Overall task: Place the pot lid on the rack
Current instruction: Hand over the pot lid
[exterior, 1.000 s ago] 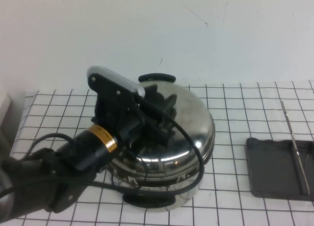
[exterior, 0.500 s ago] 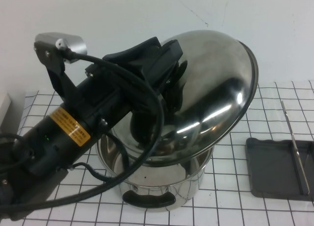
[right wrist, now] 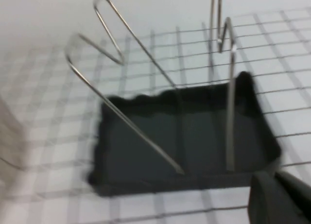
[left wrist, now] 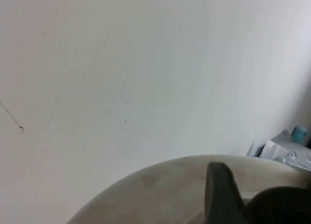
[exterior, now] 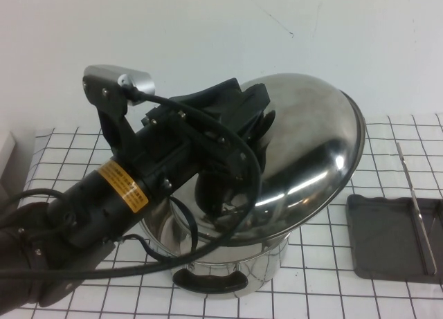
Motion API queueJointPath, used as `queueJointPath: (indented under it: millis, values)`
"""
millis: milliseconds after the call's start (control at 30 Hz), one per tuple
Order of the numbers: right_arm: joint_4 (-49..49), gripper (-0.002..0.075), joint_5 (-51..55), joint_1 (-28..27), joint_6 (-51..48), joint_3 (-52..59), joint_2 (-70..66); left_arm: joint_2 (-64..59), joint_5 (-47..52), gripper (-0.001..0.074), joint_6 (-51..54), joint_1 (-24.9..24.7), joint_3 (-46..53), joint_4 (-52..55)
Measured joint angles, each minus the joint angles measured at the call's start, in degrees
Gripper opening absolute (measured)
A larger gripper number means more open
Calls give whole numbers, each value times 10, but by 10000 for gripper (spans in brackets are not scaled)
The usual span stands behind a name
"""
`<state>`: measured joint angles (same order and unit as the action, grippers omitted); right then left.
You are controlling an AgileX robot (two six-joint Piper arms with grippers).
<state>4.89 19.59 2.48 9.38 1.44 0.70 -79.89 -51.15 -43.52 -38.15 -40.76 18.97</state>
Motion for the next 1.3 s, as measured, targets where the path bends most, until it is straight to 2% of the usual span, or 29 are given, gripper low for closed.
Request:
queueJointPath:
  millis: [133, 233, 533, 600, 667, 800, 867, 933, 967, 1133, 1233, 1300]
  values:
    - [-228, -3, -49, 0, 132, 1, 0, -4, -6, 314, 27, 0, 0, 3]
    - [-334, -3, -63, 0, 166, 1, 0, -8, -12, 314, 30, 0, 0, 3]
    - [-380, -3, -30, 0, 100, 1, 0, -14, -16, 314, 30, 0, 0, 15]
    - [-428, -3, -3, 2, 36, 1, 0, -14, -16, 314, 29, 0, 0, 15]
    - [-512, -3, 19, 7, -71, -6, 0, -14, -16, 314, 23, 0, 0, 15]
    - [-777, -1, 14, 12, -373, -53, -15, -18, -33, 314, -1, 0, 0, 13]
    - [-906, 18, 5, 12, -534, -78, -48, -28, -75, 314, -7, 0, 0, 7]
    - [-979, 81, 4, 12, -644, -103, -96, -43, -113, 314, -9, 0, 0, 3]
    - [-997, 119, 8, 12, -669, -113, -118, -51, -122, 314, -13, 0, 0, -1]
    - [-1020, 416, 80, 12, -740, -183, -264, -94, -128, 314, -42, 0, 0, -13]
    - [-1020, 494, 129, 12, -763, -231, -346, -116, -128, 314, -55, 0, 0, -14]
    - [-1020, 513, 163, 12, -770, -256, -398, -123, -128, 314, -65, 0, 0, -14]
